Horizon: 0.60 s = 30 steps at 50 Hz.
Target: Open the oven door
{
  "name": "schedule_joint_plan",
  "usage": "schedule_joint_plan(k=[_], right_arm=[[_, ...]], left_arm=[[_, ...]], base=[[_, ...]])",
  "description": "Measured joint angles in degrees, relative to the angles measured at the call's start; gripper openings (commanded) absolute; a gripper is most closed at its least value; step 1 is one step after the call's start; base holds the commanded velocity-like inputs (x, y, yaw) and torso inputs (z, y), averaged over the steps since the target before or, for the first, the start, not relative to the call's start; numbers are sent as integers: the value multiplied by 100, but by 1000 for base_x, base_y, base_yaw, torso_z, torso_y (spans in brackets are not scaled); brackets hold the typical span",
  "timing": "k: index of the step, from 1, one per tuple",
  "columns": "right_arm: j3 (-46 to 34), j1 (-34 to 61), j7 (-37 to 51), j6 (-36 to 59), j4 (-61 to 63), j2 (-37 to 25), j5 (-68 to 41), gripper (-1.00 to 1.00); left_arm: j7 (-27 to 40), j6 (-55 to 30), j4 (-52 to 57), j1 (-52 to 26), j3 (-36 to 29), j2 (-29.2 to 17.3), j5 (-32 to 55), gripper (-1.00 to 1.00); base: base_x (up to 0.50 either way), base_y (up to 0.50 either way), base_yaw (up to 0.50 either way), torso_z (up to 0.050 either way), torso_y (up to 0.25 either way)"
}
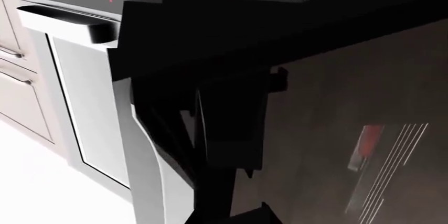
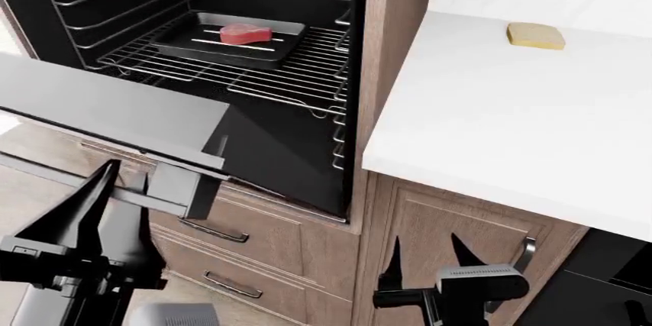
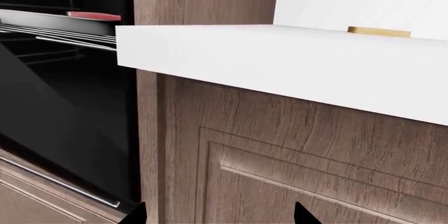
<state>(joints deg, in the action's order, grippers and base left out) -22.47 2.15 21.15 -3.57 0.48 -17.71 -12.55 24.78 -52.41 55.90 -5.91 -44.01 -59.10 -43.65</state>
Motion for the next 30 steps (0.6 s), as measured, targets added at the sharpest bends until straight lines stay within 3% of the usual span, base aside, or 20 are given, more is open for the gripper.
schedule_joint_plan(k=[30], right_arm=[[-47,8,33,-61,-3,-22,-3,100]], left_arm=[[994,237,-251,904,243,-66,-37,-100]], base=[[-1,5,5,0,0]])
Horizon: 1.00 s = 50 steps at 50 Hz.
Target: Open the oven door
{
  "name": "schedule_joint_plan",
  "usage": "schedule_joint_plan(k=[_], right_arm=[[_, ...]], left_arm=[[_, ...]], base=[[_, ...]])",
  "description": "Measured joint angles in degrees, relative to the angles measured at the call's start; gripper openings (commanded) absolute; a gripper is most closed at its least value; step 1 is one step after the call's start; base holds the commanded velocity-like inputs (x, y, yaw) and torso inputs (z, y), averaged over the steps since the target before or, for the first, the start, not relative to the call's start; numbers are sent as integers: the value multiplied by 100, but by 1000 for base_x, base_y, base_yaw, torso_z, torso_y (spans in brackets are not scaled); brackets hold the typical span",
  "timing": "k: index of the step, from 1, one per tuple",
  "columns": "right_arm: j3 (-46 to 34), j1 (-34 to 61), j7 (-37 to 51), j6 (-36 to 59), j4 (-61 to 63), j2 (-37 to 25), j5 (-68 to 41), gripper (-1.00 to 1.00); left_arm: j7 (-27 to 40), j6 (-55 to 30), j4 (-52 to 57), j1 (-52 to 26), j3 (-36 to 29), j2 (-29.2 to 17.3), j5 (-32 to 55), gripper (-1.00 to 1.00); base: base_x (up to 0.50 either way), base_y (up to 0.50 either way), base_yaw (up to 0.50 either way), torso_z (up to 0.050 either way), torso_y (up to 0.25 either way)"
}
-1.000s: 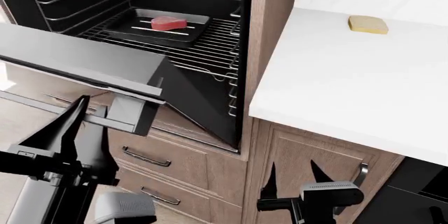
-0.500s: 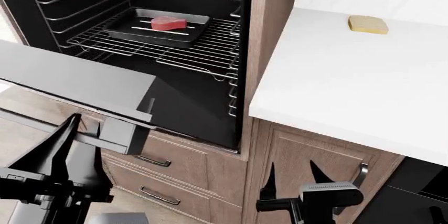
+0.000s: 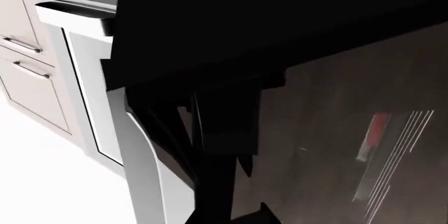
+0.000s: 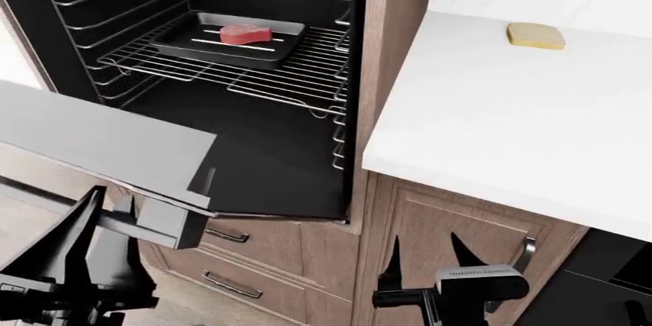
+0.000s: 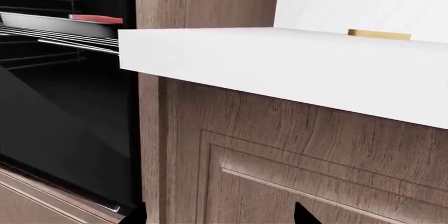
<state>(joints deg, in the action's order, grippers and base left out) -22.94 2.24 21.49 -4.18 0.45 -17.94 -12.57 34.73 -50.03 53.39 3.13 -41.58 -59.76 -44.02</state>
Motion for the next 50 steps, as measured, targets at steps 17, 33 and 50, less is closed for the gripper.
schedule_joint_plan(k=[17,33,50], right_arm=[[-27,-1,22,-42,-21,-11,4,100],[-41,3,53,-84,-28,-20,6,100],[-56,14,86,-119,-54,-28,7,100]], left_arm=[[450,119,-233,339,108,4,-37,-100],[478,13,-343,429,14,-50,-314,-100],[709,46,-711,500,-63,-162,-638,-100]], base=[[0,5,4,0,0],[0,3,3,0,0],[1,2,1,0,0]])
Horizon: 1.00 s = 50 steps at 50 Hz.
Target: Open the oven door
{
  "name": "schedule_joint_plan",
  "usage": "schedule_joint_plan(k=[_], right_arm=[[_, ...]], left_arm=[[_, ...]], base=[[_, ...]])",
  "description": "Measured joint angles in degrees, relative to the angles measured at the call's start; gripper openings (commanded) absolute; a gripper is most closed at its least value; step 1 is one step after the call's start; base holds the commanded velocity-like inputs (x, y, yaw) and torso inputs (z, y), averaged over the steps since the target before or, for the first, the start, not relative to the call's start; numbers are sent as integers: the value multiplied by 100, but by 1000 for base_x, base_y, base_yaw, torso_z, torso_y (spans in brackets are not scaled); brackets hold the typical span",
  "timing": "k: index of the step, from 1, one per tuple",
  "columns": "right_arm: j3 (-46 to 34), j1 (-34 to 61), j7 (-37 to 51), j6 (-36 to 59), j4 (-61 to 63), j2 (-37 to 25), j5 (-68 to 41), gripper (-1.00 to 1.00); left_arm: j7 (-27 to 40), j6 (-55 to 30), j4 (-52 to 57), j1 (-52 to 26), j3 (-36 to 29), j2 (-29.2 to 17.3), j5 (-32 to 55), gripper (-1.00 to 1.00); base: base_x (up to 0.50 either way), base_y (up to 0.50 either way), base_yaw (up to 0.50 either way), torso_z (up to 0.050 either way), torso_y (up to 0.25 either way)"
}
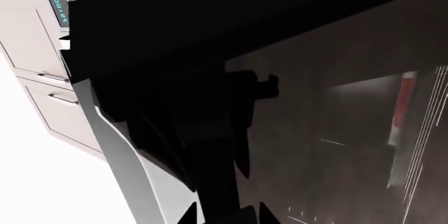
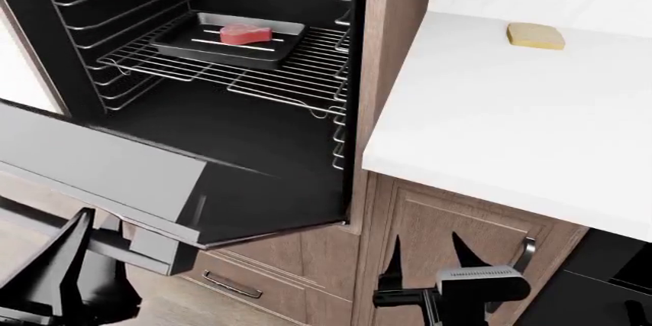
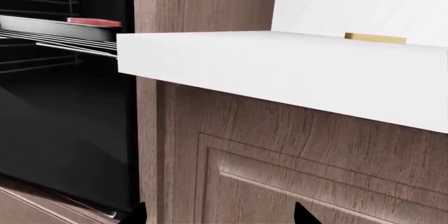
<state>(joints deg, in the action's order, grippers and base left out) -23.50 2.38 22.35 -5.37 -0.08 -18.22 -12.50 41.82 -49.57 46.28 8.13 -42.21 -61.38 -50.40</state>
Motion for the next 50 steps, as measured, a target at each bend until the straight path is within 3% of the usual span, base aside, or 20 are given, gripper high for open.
schedule_joint_plan(k=[50], right_arm=[[-92,-43,27,-32,107,-84,-30,100]], left_arm=[[1162,317,-683,534,78,158,31,-100]], base=[[2,2,0,0,0]])
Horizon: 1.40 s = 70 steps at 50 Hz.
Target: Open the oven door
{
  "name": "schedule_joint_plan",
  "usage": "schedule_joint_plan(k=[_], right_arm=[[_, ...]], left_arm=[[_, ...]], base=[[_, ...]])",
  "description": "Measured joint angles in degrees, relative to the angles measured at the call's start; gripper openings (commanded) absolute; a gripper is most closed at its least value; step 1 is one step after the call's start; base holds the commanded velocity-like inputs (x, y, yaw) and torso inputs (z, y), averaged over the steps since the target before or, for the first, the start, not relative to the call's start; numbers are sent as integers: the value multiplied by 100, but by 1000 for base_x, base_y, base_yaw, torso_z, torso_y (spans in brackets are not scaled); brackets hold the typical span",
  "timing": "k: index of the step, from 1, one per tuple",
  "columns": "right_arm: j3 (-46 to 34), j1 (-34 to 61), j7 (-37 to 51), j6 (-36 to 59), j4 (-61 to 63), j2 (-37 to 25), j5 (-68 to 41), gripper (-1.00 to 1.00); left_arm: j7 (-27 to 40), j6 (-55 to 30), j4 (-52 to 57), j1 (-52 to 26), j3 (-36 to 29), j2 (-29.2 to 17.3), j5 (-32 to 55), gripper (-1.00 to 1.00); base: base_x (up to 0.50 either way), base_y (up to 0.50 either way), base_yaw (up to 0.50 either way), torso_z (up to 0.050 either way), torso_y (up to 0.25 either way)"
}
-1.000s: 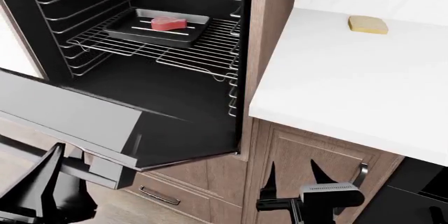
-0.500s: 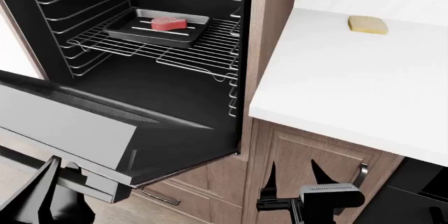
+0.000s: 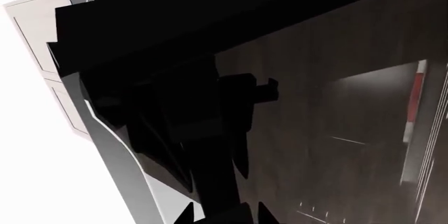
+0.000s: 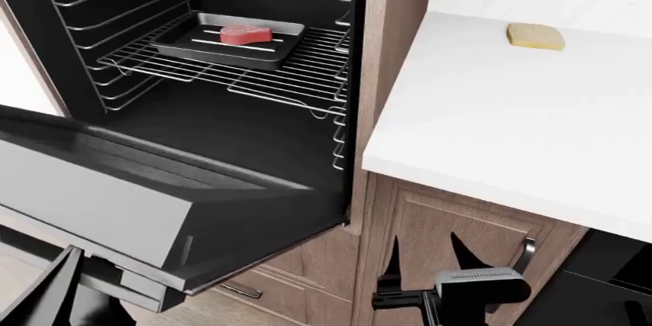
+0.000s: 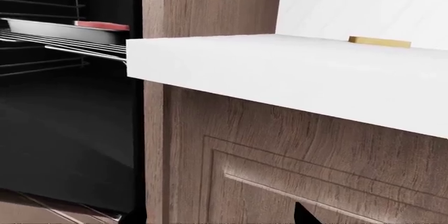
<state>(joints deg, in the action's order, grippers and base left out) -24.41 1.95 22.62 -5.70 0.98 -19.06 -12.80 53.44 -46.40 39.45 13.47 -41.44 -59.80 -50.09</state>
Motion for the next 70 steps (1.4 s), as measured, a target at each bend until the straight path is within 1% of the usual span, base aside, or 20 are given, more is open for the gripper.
schedule_joint_plan(k=[8,27,42,58,70], right_arm=[[-15,4,9,3,-1,-8,3,100],[-37,18,29,-26,-10,-19,-2,100],[-50,31,31,-59,-51,-21,-25,100],[-60,38,54,-74,-60,-27,-43,100],[-69,35,77,-77,-45,-39,-48,100]], left_arm=[[71,8,-48,39,0,22,-7,-100],[609,171,-438,232,7,122,28,-100],[1138,409,-864,351,19,248,99,-100],[1865,845,-1519,438,18,461,252,-100],[2248,1172,-1843,484,-6,612,434,-100]], base=[[3,2,1,0,0],[3,2,0,-1,0],[3,2,0,-1,0],[5,3,-2,-2,0],[6,4,-3,-1,0]])
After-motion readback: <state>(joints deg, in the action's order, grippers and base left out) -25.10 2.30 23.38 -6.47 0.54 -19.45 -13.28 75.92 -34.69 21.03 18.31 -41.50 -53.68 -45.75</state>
